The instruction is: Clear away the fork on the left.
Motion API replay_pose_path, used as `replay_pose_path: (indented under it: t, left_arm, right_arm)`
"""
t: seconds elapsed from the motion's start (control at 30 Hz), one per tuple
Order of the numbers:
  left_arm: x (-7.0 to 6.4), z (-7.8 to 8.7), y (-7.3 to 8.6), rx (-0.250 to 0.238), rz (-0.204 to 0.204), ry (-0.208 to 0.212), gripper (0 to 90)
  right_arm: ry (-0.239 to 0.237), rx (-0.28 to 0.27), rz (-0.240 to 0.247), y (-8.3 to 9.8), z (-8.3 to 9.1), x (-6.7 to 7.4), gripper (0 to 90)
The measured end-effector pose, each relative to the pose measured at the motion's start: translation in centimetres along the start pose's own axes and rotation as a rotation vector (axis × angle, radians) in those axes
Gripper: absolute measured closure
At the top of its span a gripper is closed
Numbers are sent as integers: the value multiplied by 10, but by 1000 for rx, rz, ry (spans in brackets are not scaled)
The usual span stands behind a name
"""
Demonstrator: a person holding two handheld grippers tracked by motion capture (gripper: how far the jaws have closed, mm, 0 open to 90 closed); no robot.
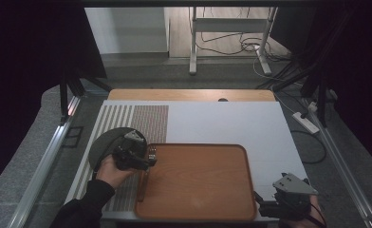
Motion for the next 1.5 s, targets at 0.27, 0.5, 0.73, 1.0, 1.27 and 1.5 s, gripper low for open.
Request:
replay_pose_path:
  t: [0.27,0.5,0.73,1.0,1.27,1.5]
  left_arm:
    - [1,7,2,-4,18,28,108]
    - [5,14,6,-15,20,24,62]
    - [8,18,11,-30,17,5,29]
    - [7,26,11,-85,15,7,0]
    - [6,35,13,-142,27,12,0]
    - [7,42,18,-168,34,-2,0]
  right_arm:
    - [-2,0,-2,0,0,0,0]
    - [-2,0,-4,0,0,0,0]
    - [-2,2,-4,0,0,0,0]
    - [-1,3,-4,0,0,0,0]
    - [-1,4,-5,0,0,0,0]
    - [-1,7,-7,0,-1,0,0]
Point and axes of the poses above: each handheld gripper's, and its own axes: z roughly backward along the jaws, y roughly out of its underside, x roughly to its left, the point moved 9 cm from there along -z, roughly forward along the jaws, and after that the axes turned 10 degrees about z, right-handed, at the moved point
